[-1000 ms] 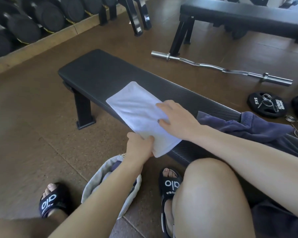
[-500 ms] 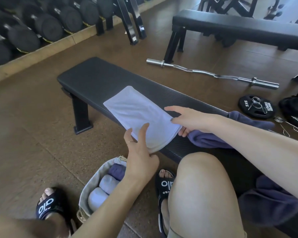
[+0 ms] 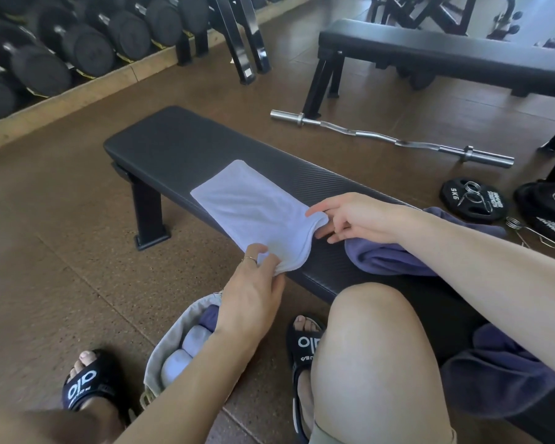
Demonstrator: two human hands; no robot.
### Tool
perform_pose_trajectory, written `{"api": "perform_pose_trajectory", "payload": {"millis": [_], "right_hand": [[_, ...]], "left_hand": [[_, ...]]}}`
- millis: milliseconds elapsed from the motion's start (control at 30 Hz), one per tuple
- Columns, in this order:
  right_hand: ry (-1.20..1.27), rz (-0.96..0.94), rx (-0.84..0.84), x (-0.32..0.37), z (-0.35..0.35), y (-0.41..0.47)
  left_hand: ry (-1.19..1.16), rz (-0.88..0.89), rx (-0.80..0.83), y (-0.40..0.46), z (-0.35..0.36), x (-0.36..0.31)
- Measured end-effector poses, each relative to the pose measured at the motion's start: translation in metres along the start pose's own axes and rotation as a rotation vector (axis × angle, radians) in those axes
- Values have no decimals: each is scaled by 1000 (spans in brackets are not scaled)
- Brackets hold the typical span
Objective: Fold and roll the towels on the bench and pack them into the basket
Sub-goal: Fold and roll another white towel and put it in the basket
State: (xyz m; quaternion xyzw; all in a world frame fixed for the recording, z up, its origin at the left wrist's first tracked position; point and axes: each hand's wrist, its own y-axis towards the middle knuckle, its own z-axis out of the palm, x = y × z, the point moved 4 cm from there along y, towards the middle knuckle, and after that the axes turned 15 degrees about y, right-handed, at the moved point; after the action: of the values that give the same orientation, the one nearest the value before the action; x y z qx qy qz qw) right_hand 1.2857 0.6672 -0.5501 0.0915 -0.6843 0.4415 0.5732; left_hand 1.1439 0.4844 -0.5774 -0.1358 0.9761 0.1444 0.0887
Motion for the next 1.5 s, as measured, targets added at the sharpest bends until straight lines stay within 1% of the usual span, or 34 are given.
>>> {"api": "perform_pose_trajectory", "payload": {"millis": [67,167,267,367,467,600,733,800,833,900,967,1000,1067,1100,1167,1200,1267,1300,1333,1400,1467,1500], "right_hand": [[-48,-25,46,0,-2,-1],[-121,-51,53,-1,-5,1],[-204,-62,7,1,-4,7],[-467,-109,-97,8,2,15],[-618,-163,-163,10,6,26],[-641,-137,-201,8,9,34],[-678,-41,-220,14,15,39],[-678,6,-241,17,18,41],[-659,31,-255,17,19,42],[-622,85,-286,16,19,43],[-621,119,-303,16,20,43],[-623,125,-310,17,21,43],[-622,115,-332,16,22,43],[-631,96,-344,15,23,43],[-695,34,-380,14,25,40],[-738,-19,-412,13,26,38],[-846,-164,-489,13,30,31],[-905,-279,-509,15,33,27],[-945,-407,-492,15,36,26],[-972,-623,-359,14,40,24],[-1090,-737,-183,9,39,25],[-1164,-765,-129,6,37,25]], "left_hand": [[25,46,-20,-1,1,3],[-77,53,-35,1,2,11],[-218,-87,50,4,6,21],[-323,-240,108,10,10,27],[-435,-404,180,14,20,34],[-499,-529,292,20,25,38],[-573,-650,389,29,30,43],[-575,-671,414,31,30,44],[-547,-666,401,32,29,44],[-395,-608,289,31,22,41],[-200,-515,98,29,8,35],[-85,-424,1,30,2,33],[168,-127,-133,36,-5,22],[271,39,-154,40,-5,14],[396,313,-129,43,-4,-3],[435,383,-115,43,-3,-8],[470,393,-83,45,-5,-13],[472,388,-76,45,-5,-13],[472,392,-73,44,-2,-13],[464,405,-66,39,3,-12],[445,402,-68,37,4,-12],[449,401,-63,36,5,-12]]}}
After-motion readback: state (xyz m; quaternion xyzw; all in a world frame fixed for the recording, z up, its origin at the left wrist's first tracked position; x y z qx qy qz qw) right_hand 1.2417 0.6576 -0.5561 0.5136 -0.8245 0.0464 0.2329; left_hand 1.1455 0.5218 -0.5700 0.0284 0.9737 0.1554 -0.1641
